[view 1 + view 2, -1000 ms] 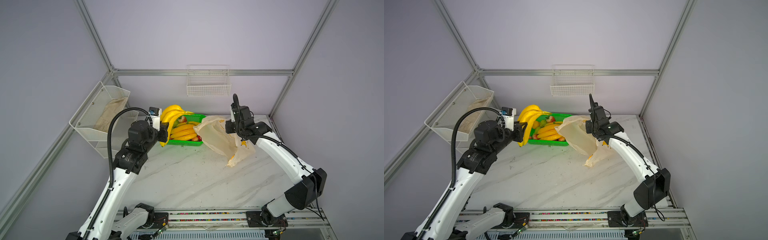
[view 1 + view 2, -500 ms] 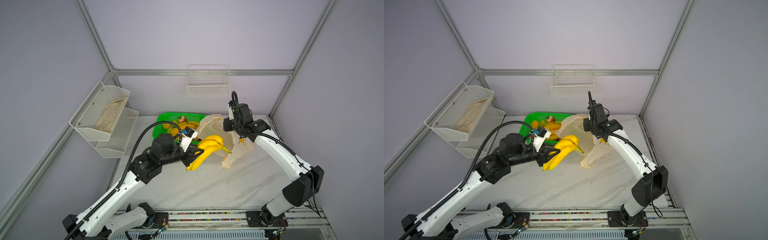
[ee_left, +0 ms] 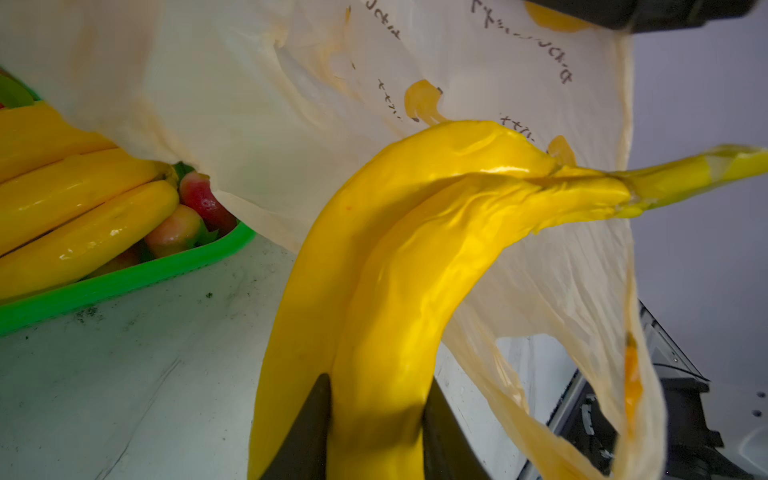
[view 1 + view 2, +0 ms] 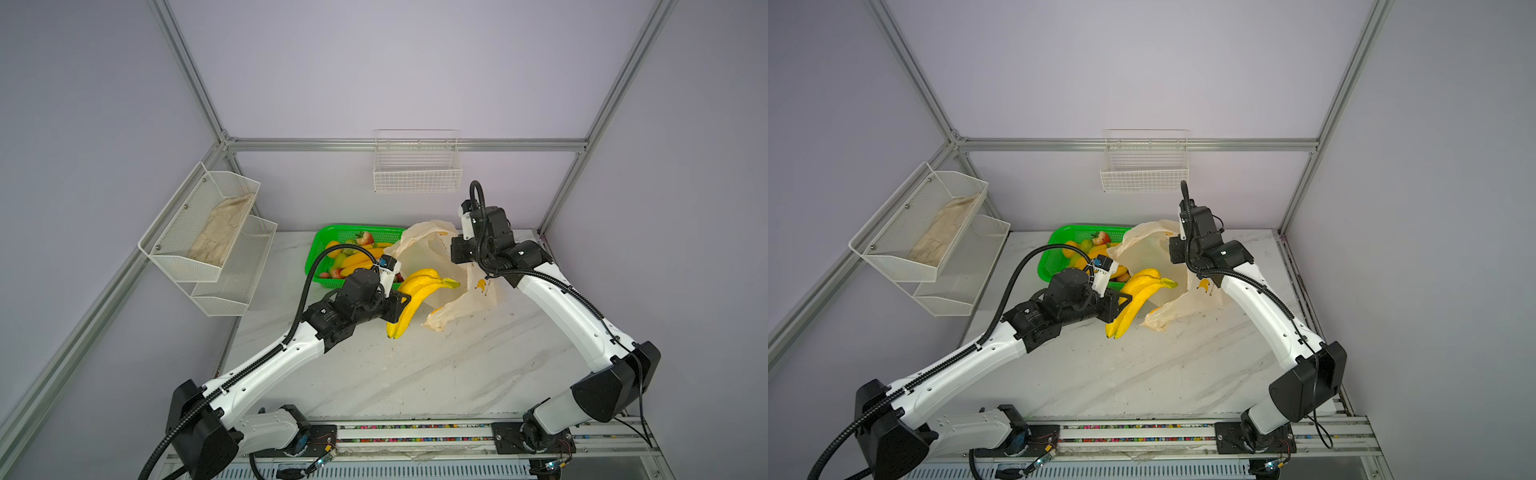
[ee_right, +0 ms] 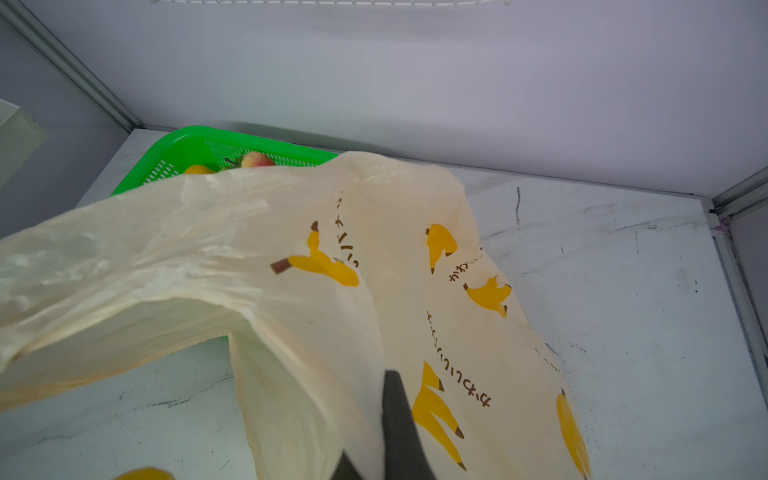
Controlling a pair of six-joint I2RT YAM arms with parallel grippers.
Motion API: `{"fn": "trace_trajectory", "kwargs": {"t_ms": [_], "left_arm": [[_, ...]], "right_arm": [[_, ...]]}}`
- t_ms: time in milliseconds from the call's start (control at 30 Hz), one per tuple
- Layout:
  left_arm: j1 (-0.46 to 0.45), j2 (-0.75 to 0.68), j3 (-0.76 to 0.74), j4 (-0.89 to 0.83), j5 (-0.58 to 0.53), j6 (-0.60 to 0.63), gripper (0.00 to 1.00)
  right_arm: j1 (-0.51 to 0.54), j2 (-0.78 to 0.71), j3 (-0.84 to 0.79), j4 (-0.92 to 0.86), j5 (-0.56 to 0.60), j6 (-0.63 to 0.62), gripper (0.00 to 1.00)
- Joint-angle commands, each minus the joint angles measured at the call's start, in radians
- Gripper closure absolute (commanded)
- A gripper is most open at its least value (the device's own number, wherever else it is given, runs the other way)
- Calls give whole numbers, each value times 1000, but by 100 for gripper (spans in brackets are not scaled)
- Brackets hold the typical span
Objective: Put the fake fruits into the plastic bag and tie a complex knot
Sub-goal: 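Lower the bananas into the bag opening held by the right gripper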
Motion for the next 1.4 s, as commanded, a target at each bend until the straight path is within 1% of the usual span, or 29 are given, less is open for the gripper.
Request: {"fn": "trace_trajectory", "kwargs": {"t_ms": [0, 67, 133, 200, 333, 367, 467, 600, 667, 767, 867, 933, 1067, 1133, 1200, 1267, 1300, 1367], "left_arm": [[4, 16, -22, 130, -73, -66, 75], [4, 52, 11, 127, -82, -72, 75], [2, 94, 51, 118, -66, -83, 75], [-5, 142, 90, 106, -57, -78, 74], [-12, 252, 190, 24, -66, -66, 74], [-11, 266, 206, 15, -55, -62, 74], [-11, 283, 249, 12, -14, -64, 74], [-11, 286, 252, 58, 3, -64, 74], [-10, 287, 236, 109, 8, -90, 74], [2, 294, 218, 194, 24, -167, 74], [20, 331, 255, 207, 34, -223, 74], [35, 372, 306, 162, 40, -266, 72], [81, 423, 307, 205, 169, -393, 71], [114, 436, 294, 208, 215, -461, 71], [128, 434, 284, 196, 215, -476, 71], [130, 437, 294, 165, 215, -458, 71], [130, 442, 305, 140, 216, -452, 71], [130, 443, 310, 112, 208, -456, 71]], "right_arm": [[0, -34, -23, 3, -22, -26, 100], [3, -41, -33, 20, -55, -24, 100], [13, -49, -50, 41, -86, -3, 100], [41, -51, -66, 55, -82, 13, 100], [99, -48, -93, 58, 14, 29, 100], [106, -47, -101, 58, 25, 32, 100], [110, -42, -126, 64, 9, 36, 100], [110, -38, -133, 63, -52, 34, 100], [110, -38, -131, 69, -84, 47, 100], [110, -36, -130, 69, -169, 82, 100], [110, -43, -123, 66, -234, 104, 100], [110, -53, -117, 63, -232, 118, 100], [110, -65, -112, 34, -192, 122, 100], [110, -68, -106, 7, -133, 114, 100], [110, -75, -105, -5, -89, 111, 100], [110, -80, -105, -2, -76, 111, 100], [110, -79, -104, 4, -81, 110, 100], [110, -75, -111, 37, -142, 118, 100]]}}
